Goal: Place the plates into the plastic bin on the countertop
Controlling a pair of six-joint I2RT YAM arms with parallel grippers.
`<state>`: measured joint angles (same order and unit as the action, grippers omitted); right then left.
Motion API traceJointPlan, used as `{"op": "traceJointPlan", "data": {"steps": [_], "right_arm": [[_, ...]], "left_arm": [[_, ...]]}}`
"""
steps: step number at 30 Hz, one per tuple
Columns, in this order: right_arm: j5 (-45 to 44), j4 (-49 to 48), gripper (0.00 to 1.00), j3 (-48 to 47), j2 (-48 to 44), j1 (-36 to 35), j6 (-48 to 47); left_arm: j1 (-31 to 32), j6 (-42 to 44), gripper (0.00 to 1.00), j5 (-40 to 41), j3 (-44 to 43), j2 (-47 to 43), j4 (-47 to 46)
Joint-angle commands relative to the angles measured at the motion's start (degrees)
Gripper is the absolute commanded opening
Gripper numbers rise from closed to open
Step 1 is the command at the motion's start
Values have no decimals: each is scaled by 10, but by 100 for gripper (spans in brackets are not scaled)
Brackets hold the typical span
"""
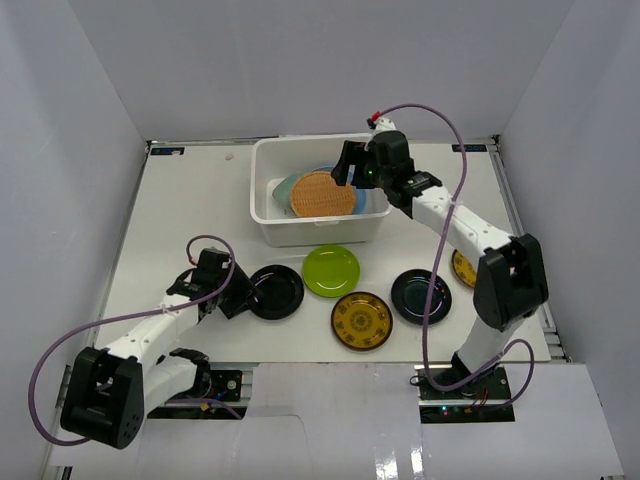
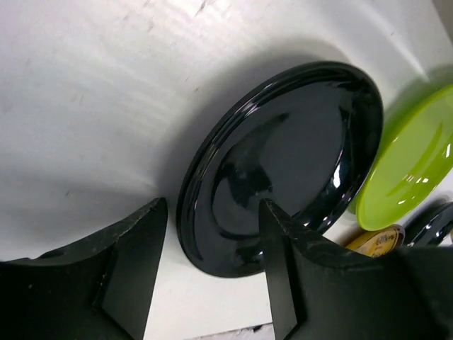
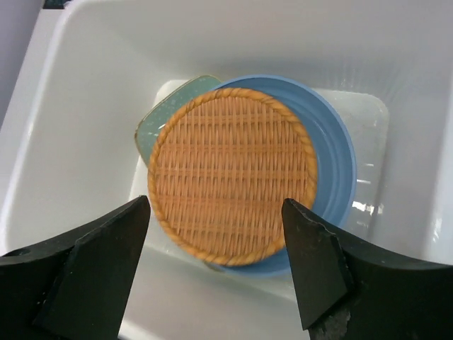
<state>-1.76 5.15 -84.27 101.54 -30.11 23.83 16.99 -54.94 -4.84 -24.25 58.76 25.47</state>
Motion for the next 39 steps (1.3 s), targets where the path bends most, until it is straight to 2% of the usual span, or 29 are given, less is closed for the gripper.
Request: {"op": "traceJointPlan", "data": {"steps": [1, 4, 5, 6, 8, 9, 10, 11, 12, 15, 19, 21, 23, 27, 31, 34, 35, 36, 38, 39], "right_arm": [[4, -29, 81, 48, -110, -1, -14], [11, -70, 74, 162, -197, -19, -10], [12, -80, 72, 194, -238, -36, -10], [12, -94, 72, 253, -255, -45, -3], [10, -106, 68, 313, -301, -78, 3], [4, -109, 68, 367, -315, -87, 8], [-10, -111, 66, 392, -327, -103, 21], [-17, -116, 65, 443, -349, -105, 28], [-27, -129, 63, 466, -358, -106, 48], [-55, -138, 62, 510, -379, -106, 62], [-82, -138, 65, 520, -369, -90, 96], [-106, -145, 66, 535, -364, -75, 116], [-89, -166, 67, 546, -346, -60, 139], [-64, -203, 63, 543, -282, -43, 155], [-51, -226, 56, 533, -239, -34, 174], [-26, -258, 52, 541, -218, -31, 189], [-23, -268, 51, 548, -216, -32, 189], [-21, -279, 50, 554, -213, -31, 199], [-13, -291, 48, 563, -203, -31, 205], [-8, -308, 47, 568, -195, -32, 208]], "left_arm": [[0, 11, 65, 10, 9, 20, -50], [0, 17, 56, 22, 11, 41, -60], [0, 18, 47, 28, 13, 49, -63], [0, 18, 43, 31, 17, 50, -67], [0, 19, 34, 36, 25, 48, -73], [0, 19, 21, 38, 29, 45, -77], [0, 20, 14, 40, 36, 40, -79], [0, 22, 4, 40, 39, 26, -80], [0, 24, 0, 40, 46, 17, -81], [-1, 44, 0, 40, 60, -28, -80], [-1, 54, 0, 30, 61, -111, -45], [1, 49, 0, -1, 61, -173, -39], [1, 45, 0, -32, 54, -216, -18], [1, 47, 0, -95, 21, -330, 19], [1, 68, 0, -156, -29, -381, 59], [1, 76, 0, -170, -106, -383, 56], [1, 80, 0, -167, -106, -373, 50], [1, 83, 0, -163, -153, -358, 42], [1, 96, 0, -162, -205, -286, 10], [1, 106, 0, -163, -259, -255, -5]]}}
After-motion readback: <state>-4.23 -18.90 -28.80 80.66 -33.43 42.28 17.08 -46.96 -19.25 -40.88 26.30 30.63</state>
